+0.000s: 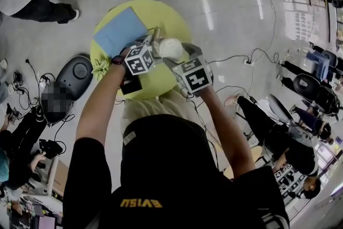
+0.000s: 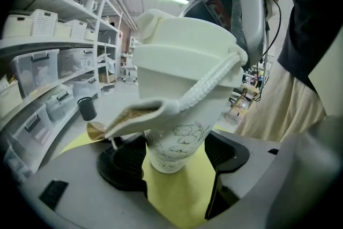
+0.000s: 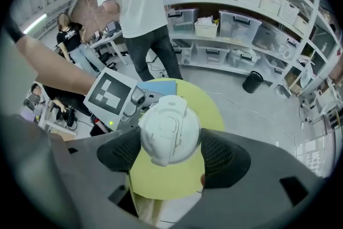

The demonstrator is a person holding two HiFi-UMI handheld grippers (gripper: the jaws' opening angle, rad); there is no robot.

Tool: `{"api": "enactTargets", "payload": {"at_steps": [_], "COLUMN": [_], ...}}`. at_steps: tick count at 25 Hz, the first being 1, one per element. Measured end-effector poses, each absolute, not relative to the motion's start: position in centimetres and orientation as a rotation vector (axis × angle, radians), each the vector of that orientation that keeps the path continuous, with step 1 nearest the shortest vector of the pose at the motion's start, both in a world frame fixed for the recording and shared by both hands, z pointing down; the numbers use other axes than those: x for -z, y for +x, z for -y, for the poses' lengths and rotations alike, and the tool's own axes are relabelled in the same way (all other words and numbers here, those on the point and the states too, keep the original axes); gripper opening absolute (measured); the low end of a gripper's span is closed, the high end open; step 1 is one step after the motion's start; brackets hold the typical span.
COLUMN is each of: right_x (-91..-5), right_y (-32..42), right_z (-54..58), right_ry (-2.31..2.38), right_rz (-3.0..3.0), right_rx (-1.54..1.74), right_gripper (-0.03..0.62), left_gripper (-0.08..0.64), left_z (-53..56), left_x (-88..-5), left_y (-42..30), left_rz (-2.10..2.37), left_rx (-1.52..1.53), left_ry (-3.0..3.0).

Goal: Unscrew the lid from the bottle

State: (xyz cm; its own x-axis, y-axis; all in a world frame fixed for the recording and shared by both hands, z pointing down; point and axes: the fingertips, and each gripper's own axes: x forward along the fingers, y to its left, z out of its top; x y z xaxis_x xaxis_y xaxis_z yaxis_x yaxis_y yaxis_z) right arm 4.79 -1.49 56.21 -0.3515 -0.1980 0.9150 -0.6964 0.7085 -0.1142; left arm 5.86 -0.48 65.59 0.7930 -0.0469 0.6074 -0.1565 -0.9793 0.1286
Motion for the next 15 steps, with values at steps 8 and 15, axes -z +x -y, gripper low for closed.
{"api": "enactTargets", "payload": {"at_steps": [8, 15], "right_x": [-56.5, -57.2], "right_y": [4.3, 3.9], "right_z": [1.3, 0.6], "right_ry": [0.542, 0.314], "right_rz": [1.9, 1.908], "right_rx": [-0.545, -0.383], "right_gripper": [0.35, 0.35], "left_gripper": [0.354, 0.354], "left_z": [0.5, -0.1], "left_x": [-66.0, -66.7], "left_y": [5.7, 5.5], "left_rz": [0.158, 0.145], "left_rx": [-0.945, -0.949], "left_ry": [2.809, 2.807]}}
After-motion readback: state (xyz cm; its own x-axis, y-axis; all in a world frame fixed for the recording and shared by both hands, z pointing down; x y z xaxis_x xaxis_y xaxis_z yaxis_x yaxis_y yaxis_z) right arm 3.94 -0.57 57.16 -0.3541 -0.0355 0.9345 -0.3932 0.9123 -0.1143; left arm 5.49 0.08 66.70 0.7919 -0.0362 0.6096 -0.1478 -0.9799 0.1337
